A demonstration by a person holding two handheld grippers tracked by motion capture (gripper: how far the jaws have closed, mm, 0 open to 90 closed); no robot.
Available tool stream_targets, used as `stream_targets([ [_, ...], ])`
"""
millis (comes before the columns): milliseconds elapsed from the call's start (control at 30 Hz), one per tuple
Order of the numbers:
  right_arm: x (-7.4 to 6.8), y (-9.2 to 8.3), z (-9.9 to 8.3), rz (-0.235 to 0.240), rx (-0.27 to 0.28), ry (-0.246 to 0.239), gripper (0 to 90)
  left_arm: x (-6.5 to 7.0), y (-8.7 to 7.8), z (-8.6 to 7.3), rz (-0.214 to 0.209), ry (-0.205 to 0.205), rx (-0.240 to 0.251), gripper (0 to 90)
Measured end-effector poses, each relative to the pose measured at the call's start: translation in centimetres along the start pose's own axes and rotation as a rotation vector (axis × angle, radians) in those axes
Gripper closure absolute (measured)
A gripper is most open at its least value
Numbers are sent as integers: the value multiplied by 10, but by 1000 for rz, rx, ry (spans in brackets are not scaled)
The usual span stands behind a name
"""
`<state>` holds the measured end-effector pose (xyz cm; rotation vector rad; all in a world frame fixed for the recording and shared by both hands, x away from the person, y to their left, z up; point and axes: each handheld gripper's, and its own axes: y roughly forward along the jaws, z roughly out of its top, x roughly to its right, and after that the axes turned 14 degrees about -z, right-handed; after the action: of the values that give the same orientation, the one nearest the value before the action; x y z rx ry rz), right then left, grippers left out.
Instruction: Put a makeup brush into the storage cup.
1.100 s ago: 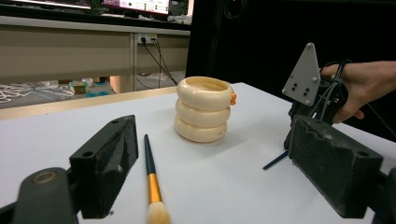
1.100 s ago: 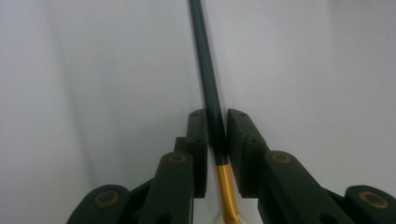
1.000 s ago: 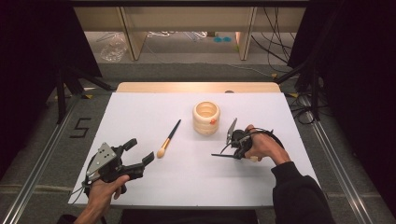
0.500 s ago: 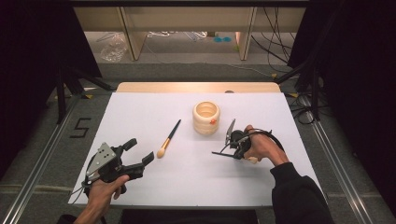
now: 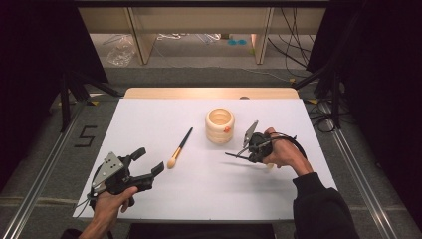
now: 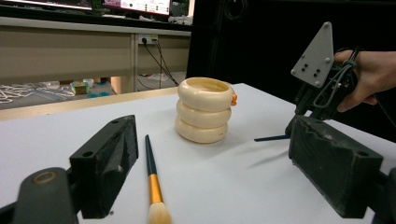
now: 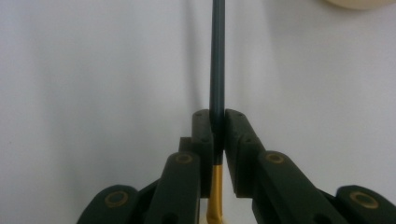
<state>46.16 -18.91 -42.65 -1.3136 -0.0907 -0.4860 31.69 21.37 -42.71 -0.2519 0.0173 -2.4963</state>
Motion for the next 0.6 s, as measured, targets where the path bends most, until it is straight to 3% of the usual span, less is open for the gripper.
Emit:
stream_targets([
  [400,1,-27,3,-76,86,-18,835,0,1,0,-9,4,-5,158],
  [500,-4,-39,8,-116,135,-41,835,0,2,0,-17,3,-11,159],
  [600,-9,-47,13,-125,159,-54,836,0,3,0,-18,3,-12,158],
])
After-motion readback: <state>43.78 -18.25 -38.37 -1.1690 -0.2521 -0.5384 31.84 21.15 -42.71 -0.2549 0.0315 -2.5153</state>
